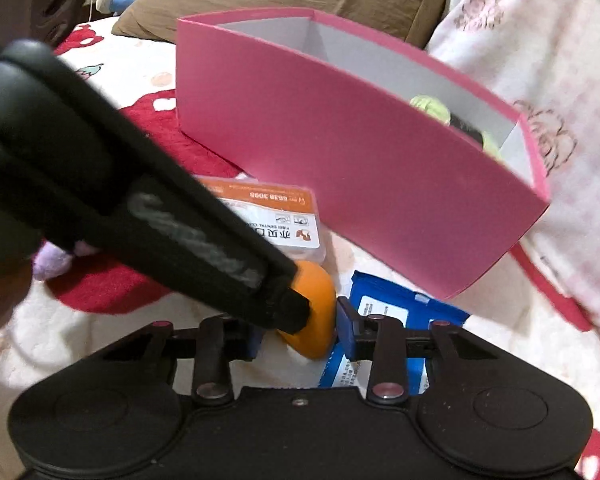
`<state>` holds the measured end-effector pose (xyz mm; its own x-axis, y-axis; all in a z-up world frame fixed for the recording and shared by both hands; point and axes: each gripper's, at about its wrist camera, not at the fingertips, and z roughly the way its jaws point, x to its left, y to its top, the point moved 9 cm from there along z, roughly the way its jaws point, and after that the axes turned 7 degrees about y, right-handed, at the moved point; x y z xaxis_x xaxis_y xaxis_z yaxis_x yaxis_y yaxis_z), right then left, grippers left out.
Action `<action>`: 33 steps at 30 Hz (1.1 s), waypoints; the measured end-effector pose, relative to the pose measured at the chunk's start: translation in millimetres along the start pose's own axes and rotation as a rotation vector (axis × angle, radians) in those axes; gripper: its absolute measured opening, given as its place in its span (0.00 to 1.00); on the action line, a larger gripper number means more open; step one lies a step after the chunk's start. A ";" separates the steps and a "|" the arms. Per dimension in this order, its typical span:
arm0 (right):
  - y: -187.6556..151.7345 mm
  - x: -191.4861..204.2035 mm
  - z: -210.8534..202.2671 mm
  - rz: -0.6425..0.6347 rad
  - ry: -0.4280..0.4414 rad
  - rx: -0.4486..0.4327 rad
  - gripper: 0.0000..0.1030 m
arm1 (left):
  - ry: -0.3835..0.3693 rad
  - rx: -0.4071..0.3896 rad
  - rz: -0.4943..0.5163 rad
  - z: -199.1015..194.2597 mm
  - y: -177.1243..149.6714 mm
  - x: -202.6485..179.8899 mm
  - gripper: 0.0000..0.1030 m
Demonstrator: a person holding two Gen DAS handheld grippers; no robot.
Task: Organize objects
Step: 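Close the left tool on the orange makeup sponge, then lift the orange sponge with the left tool and carry it over the pink box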
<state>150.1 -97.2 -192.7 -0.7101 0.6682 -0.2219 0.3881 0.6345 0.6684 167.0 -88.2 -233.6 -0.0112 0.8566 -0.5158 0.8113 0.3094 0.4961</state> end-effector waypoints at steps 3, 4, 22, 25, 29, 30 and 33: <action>2.4 -0.1 -2.1 0.024 -0.004 0.010 0.40 | -0.002 0.001 0.013 0.0 -2.1 -2.6 0.31; 3.0 0.1 -2.3 0.029 -0.004 0.014 0.40 | -0.004 0.003 0.014 -0.7 -2.2 -3.4 0.31; 9.7 9.6 -21.0 0.143 0.091 0.019 0.40 | 0.016 0.045 0.144 -14.9 -10.5 -23.0 0.31; 12.9 11.0 -22.1 0.170 0.109 0.016 0.40 | 0.017 0.045 0.156 -19.0 -10.2 -24.3 0.31; 17.5 13.4 -27.8 0.206 0.143 0.007 0.40 | -0.002 0.052 0.128 -27.8 -7.9 -25.0 0.31; 19.0 14.3 -30.3 0.216 0.161 0.001 0.40 | -0.003 0.042 0.123 -31.9 -6.4 -25.2 0.31; 21.1 22.2 -42.7 0.249 0.214 -0.016 0.40 | -0.006 -0.002 0.160 -43.9 -0.7 -29.0 0.31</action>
<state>117.4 -85.5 -153.2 -0.7023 0.7044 0.1030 0.5574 0.4541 0.6950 141.1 -95.1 -188.3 0.1219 0.8927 -0.4338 0.8012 0.1695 0.5738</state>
